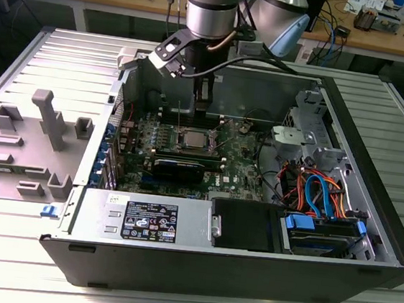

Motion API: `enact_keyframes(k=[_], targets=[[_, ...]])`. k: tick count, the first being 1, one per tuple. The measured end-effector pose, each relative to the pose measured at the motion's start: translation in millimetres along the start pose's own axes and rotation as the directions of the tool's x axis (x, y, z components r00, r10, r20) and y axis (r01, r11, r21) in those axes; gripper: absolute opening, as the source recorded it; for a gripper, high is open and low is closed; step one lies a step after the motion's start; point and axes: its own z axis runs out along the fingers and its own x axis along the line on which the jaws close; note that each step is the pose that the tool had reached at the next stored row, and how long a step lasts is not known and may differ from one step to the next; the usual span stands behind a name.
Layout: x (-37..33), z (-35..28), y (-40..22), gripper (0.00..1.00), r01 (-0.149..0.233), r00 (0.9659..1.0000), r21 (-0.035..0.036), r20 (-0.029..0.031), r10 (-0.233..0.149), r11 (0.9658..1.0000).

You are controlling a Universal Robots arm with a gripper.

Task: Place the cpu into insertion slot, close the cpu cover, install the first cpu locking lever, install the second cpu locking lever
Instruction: 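Close the cpu cover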

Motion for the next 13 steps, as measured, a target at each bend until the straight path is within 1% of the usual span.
enact_keyframes(k=[1, 9, 12, 13], targets=[[-0.1, -1.9, 0.1, 0.11, 0.000, 1.0000, 0.0000, 0.0000, 0.000, 1.0000], [-0.1, -2.2, 0.1, 0.11, 0.000, 1.0000, 0.0000, 0.0000, 0.000, 1.0000], [-0.2, -2.1, 1.5, 0.11, 0.000, 1.0000, 0.0006, 0.0000, 0.000, 1.0000], [-0.2, -2.0, 2.8, 0.11, 0.000, 1.0000, 0.0024, -0.0002, 0.000, 1.0000]])
